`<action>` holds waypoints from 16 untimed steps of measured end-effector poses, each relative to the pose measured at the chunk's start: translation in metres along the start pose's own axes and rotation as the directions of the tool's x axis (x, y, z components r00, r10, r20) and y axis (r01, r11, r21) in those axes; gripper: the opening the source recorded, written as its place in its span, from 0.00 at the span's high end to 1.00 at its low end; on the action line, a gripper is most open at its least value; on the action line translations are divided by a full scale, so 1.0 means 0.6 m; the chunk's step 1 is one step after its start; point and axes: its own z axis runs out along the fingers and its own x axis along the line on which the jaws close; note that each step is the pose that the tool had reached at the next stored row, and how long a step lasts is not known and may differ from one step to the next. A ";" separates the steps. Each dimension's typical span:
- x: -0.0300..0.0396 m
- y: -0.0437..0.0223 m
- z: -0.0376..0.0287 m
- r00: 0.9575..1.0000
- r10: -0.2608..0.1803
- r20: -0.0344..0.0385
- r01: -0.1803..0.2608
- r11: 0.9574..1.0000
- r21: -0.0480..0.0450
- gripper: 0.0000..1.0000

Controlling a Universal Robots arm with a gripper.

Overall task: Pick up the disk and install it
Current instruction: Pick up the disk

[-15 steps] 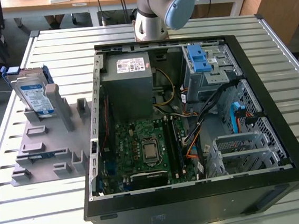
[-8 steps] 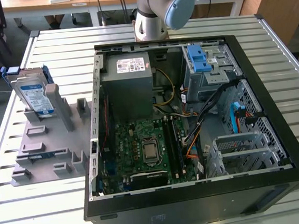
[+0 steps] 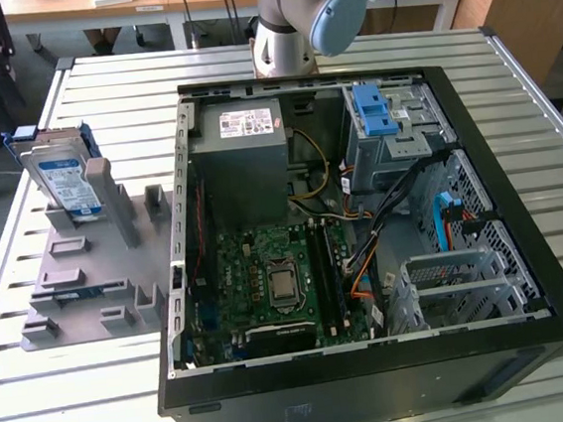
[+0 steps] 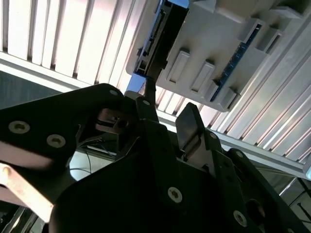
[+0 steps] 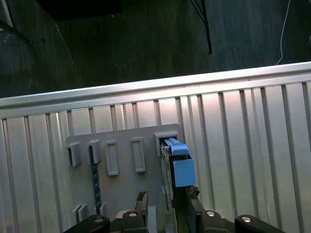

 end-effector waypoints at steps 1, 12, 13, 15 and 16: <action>0.000 0.001 0.001 1.000 -0.003 0.000 0.003 1.000 0.002 0.55; -0.017 0.012 0.019 1.000 -0.009 -0.007 0.009 1.000 0.011 0.43; -0.017 0.013 0.021 1.000 -0.017 -0.008 0.017 1.000 0.011 0.43; -0.016 0.014 0.024 0.999 -0.039 -0.007 0.039 0.999 0.011 0.43; -0.016 0.014 0.026 0.999 -0.052 -0.007 0.052 0.999 0.010 0.43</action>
